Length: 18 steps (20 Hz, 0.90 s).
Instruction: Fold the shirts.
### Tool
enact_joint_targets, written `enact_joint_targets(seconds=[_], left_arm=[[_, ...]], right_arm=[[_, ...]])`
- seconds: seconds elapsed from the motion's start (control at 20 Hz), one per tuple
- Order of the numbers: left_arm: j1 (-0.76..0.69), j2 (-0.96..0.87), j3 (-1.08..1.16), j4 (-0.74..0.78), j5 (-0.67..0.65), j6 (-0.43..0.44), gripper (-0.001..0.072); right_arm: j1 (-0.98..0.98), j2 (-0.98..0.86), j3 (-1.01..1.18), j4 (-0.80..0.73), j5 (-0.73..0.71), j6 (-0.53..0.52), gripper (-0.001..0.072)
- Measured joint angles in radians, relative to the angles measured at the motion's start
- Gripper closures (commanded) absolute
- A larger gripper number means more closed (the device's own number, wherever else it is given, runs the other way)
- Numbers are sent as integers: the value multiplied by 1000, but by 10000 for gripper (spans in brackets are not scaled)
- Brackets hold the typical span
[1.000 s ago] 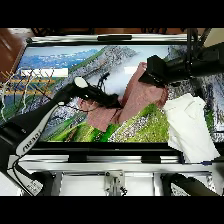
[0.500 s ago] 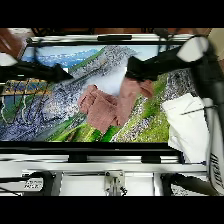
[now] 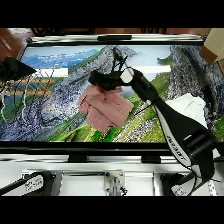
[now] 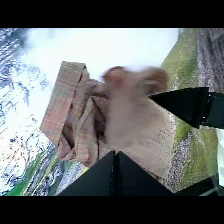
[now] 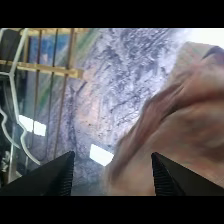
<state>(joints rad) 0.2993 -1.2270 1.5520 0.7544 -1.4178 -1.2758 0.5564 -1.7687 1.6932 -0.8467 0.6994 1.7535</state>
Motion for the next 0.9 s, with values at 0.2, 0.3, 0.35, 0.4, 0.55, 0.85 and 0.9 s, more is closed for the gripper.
enact_joint_targets(seconds=[0.2, 0.3, 0.35, 0.4, 0.55, 0.85, 0.9], left_arm=[[8, 13, -3, 6, -12, 0, 681], [10, 15, -4, 7, -13, 0, 681], [11, 16, -4, 9, -14, 0, 681], [11, 17, -4, 9, -14, 0, 681], [11, 17, -4, 9, -15, 0, 681], [11, 18, -4, 10, -23, 0, 681], [11, 18, -4, 10, -23, 0, 681]], right_arm=[[-30, 16, 0, 10, 11, -19, 118], [-85, 60, 1, -50, 92, -16, 118], [-119, 83, 1, -103, 164, -4, 118], [-155, 105, 1, -167, 251, 10, 118], [-234, 141, -45, -315, 502, 29, 92], [-279, 162, -324, -301, 566, 27, 18], [-281, 164, -364, -274, 537, 27, 18]])
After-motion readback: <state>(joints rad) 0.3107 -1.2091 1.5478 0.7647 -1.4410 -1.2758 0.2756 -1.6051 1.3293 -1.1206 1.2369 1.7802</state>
